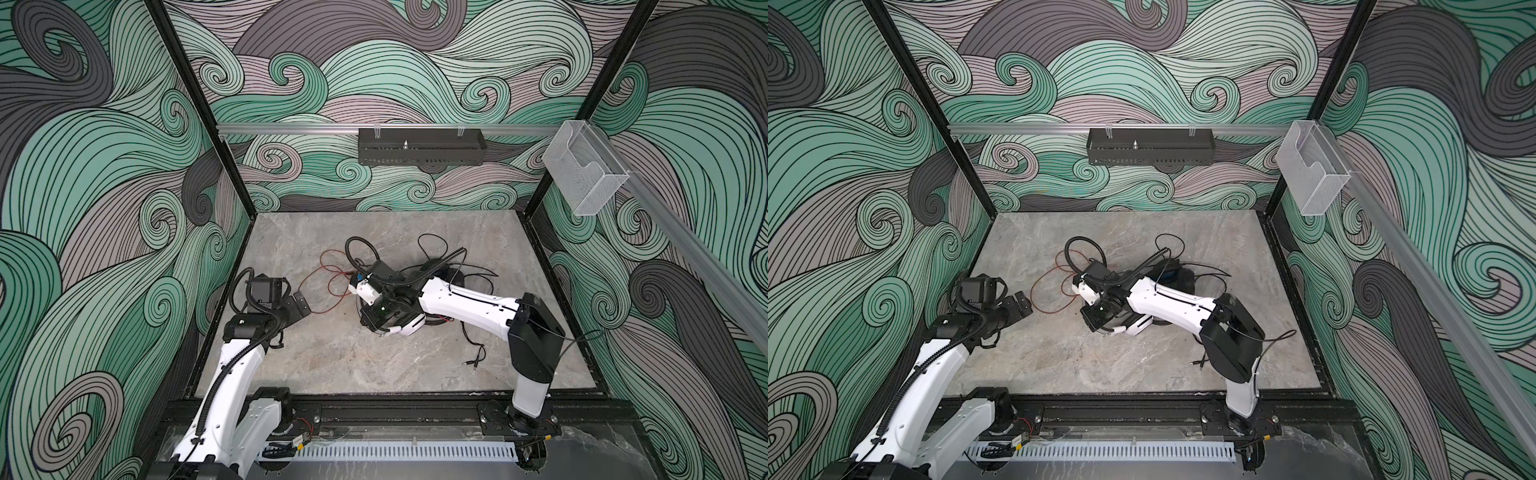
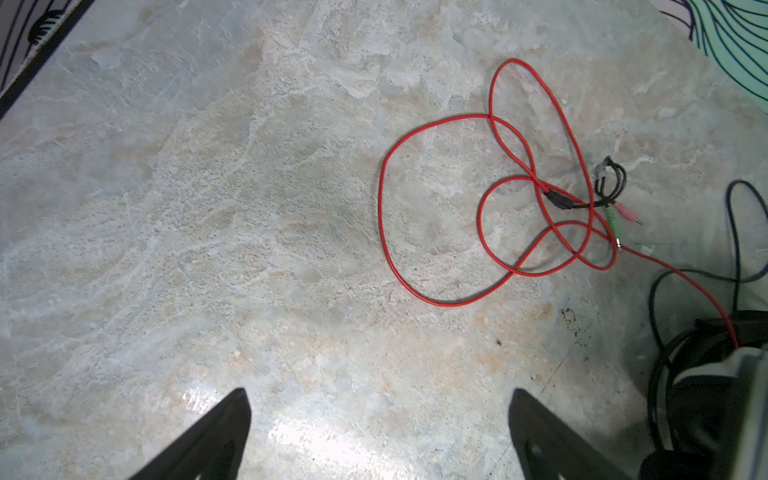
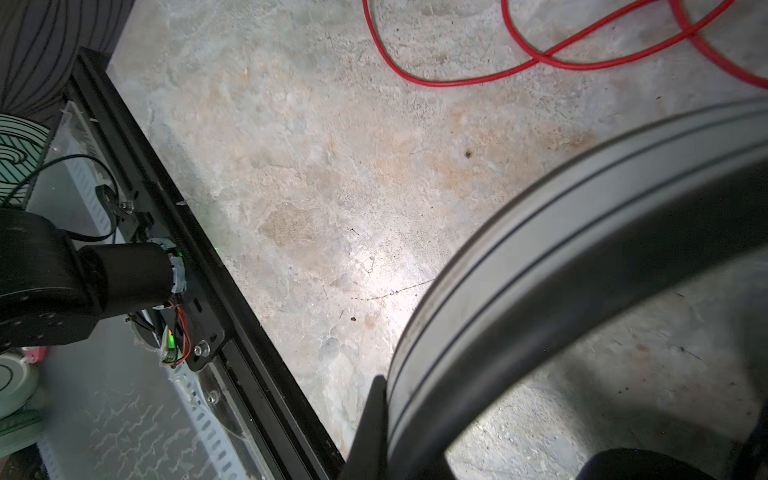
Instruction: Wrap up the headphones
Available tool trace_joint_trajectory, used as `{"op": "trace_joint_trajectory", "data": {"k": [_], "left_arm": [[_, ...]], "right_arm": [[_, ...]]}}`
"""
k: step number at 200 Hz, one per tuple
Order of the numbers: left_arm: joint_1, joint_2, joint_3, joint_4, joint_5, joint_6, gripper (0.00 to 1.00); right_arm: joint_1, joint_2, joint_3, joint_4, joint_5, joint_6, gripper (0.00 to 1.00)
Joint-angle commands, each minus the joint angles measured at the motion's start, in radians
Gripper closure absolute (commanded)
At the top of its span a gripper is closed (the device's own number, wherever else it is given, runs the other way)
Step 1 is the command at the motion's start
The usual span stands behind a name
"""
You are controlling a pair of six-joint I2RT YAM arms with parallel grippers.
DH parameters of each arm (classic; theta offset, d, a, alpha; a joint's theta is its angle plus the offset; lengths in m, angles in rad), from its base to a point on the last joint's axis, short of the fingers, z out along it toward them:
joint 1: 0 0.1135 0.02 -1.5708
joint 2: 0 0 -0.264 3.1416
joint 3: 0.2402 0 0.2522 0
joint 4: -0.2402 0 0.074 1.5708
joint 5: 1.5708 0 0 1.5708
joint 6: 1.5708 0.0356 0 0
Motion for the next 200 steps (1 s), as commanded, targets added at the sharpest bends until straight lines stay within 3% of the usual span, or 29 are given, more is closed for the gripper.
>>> {"op": "trace_joint_trajectory", "data": {"k": [1,21,66,111,130,152,175,200], "left_arm": [[0.006,-0.029,0.001,-0.017,0.051,0.002,0.01],[0.006,-0.029,-0.007,-0.006,0.079,0.004,0.01],[0.006,-0.040,-0.009,-0.025,0.100,-0.025,0.01],[-0.011,-0.005,0.037,-0.104,0.158,-0.058,0.01],[-0.084,0.043,0.062,-0.141,0.169,-0.088,0.02],[-0.238,0.143,0.092,-0.169,0.136,-0.156,0.03],[-0.382,0.231,0.077,-0.101,0.072,-0.276,0.07],[-0.477,0.364,0.099,-0.034,0.015,-0.349,0.09]], "right_arm": [[0.015,0.042,0.029,0.014,-0.008,0.011,0.97],[0.015,0.069,0.030,0.031,-0.027,0.021,0.88],[0.017,0.028,0.037,0.050,-0.046,0.009,0.53],[-0.001,-0.146,0.042,0.036,-0.040,-0.023,0.36],[-0.024,-0.256,0.056,-0.015,0.000,-0.068,0.26],[-0.077,-0.342,0.075,-0.112,0.042,-0.113,0.21],[-0.136,-0.440,0.023,-0.147,0.088,-0.139,0.17],[-0.193,-0.523,-0.051,-0.152,0.109,-0.144,0.12]]}}
